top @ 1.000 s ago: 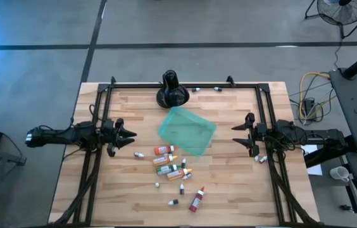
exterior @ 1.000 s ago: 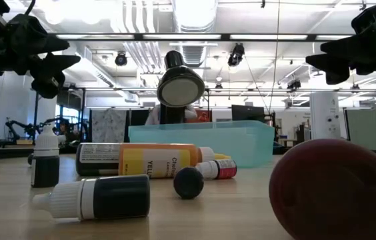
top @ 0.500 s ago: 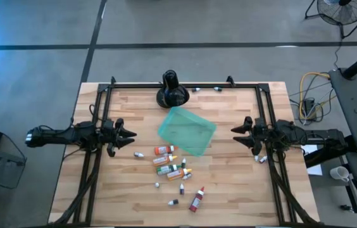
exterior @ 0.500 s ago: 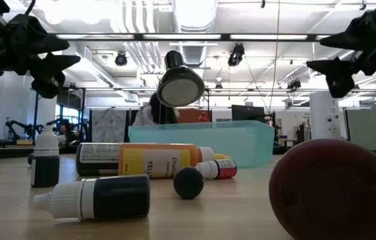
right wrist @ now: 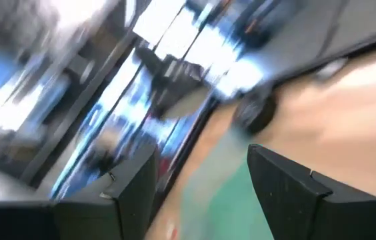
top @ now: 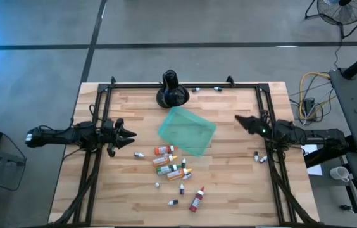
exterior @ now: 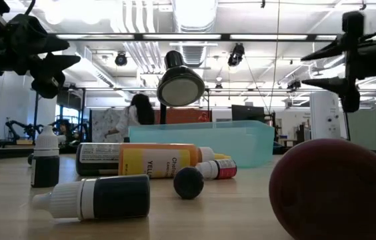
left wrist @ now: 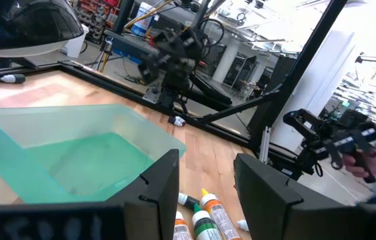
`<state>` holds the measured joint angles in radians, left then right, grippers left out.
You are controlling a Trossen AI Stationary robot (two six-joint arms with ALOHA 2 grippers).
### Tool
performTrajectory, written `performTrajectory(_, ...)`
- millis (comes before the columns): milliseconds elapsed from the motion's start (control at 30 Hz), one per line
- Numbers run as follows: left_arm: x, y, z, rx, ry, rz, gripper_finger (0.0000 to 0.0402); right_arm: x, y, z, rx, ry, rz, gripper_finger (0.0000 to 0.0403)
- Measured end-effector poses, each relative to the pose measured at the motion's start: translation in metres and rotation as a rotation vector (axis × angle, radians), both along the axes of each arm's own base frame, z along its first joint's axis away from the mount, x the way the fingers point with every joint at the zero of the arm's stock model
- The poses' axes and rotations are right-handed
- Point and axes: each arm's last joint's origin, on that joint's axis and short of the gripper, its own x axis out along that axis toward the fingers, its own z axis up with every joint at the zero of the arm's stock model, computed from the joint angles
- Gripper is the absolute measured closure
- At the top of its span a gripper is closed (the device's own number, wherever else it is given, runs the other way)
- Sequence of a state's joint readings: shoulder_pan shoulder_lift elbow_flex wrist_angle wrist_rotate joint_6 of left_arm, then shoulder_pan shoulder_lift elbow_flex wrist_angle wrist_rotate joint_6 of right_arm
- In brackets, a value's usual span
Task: Pick & Place food coloring
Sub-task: Put the small orange food coloring bottle into the green bin
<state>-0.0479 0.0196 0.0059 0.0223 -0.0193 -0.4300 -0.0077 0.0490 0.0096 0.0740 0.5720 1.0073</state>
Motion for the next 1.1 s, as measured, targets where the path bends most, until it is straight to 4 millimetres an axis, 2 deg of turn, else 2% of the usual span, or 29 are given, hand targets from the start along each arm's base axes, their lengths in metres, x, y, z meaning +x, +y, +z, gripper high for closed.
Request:
performTrajectory(100, 0.0, 0.0, 0.0, 0.0, 0.0, 0.0, 0.0284, -0.002, -0.003, 0.003, 0.118, -0.113, -0.121, 0.0179)
performTrajectory(233, 0.0, 0.0, 0.0, 0.0, -0.001, 0.0, 0.0284, -0.003, -0.004, 0.005, 0.291, -0.27, -0.139, 0.0179)
performTrajectory(433, 0.0, 0.0, 0.0, 0.0, 0.0, 0.0, 0.0284, 0.003, 0.001, 0.004, 0.34, -0.255, 0.041, 0.0179)
performTrajectory(567, 0.0, 0.0, 0.0, 0.0, 0.0, 0.0, 0.0284, 0.011, 0.004, -0.006, 0.428, -0.147, 0.166, 0.0179)
performTrajectory(733, 0.0, 0.0, 0.0, 0.0, 0.0, 0.0, 0.0284, 0.02, 0.011, -0.027, 0.578, 0.087, 0.325, 0.0179)
performTrajectory(800, 0.0, 0.0, 0.0, 0.0, 0.0, -0.001, 0.0284, 0.024, 0.013, -0.029, 0.607, 0.179, 0.389, 0.0179)
performTrajectory(933, 0.0, 0.0, 0.0, 0.0, 0.0, -0.001, 0.0284, 0.034, 0.018, -0.012, 0.581, 0.357, 0.54, 0.0179)
performTrajectory(1033, 0.0, 0.0, 0.0, 0.0, -0.001, -0.001, 0.0284, 0.04, 0.021, 0.006, 0.506, 0.582, 0.646, 0.0179)
performTrajectory(1100, 0.0, 0.0, 0.0, 0.0, 0.0, -0.001, 0.0284, 0.043, 0.022, 0.02, 0.385, 0.769, 0.696, 0.0179)
